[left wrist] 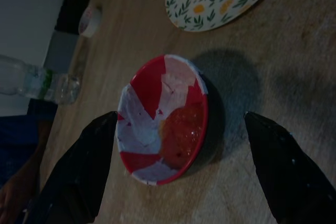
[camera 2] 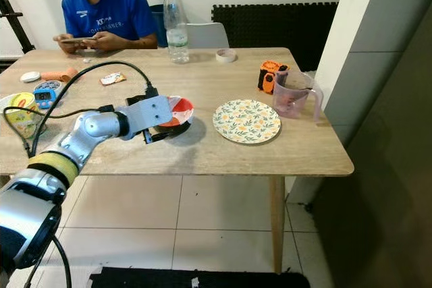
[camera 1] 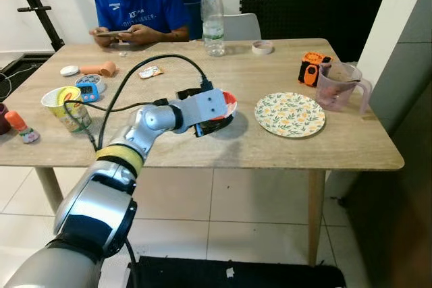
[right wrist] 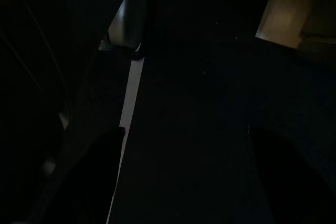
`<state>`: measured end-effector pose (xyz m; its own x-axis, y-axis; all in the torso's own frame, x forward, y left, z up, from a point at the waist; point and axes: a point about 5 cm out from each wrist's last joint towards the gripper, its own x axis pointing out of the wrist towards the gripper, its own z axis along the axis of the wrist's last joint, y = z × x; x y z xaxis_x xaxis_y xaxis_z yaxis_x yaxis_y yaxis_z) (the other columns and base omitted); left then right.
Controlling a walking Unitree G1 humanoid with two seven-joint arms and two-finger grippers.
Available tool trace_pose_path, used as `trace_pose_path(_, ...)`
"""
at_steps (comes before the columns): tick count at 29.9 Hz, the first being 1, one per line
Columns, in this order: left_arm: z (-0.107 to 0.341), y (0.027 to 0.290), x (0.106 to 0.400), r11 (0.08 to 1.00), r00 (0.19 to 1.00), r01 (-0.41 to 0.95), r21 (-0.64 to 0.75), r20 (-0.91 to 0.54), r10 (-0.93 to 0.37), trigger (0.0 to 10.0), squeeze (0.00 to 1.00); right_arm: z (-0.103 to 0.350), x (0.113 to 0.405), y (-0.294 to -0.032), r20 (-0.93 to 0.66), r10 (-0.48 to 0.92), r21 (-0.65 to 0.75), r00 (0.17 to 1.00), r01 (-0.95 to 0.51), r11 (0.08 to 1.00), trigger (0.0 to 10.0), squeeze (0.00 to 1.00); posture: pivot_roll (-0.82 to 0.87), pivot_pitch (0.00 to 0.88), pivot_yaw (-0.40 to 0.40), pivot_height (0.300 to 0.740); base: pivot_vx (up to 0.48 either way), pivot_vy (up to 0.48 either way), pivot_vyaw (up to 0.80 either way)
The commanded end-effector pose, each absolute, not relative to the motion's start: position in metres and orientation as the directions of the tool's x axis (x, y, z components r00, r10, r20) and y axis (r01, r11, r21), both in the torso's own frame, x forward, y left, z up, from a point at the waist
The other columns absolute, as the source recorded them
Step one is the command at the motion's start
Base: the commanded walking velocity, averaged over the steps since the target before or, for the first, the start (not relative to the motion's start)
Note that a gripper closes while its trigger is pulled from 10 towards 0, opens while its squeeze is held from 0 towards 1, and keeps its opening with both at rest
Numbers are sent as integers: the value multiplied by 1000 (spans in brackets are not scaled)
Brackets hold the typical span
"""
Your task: Restocking fridge
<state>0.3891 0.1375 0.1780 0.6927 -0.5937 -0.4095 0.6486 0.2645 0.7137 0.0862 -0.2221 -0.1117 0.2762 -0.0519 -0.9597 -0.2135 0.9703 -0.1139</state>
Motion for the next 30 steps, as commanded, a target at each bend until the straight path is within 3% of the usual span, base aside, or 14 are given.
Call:
trace_pose_path(1, 173, 133, 391, 221, 695, 650, 727, -452, -560, 10000, 0, -111, 85, -225, -958, -62, -125, 279, -213, 969, 10000, 0, -49, 32, 51, 740, 0, 0, 0)
trace_pose_path(15, 154, 135, 391, 188, 733, 627, 756, -491, -470, 10000, 0, -111, 81, -230, -959, -75, -135, 275, -209, 969, 10000, 0, -73, 39, 50, 740, 0, 0, 0)
trace_pose_path(30, 136, 126, 385, 187, 713, 654, 733, -514, -476, 10000, 0, -111, 79, -230, -958, -77, -138, 275, -209, 968, 10000, 0, -84, 59, 48, 740, 0, 0, 0)
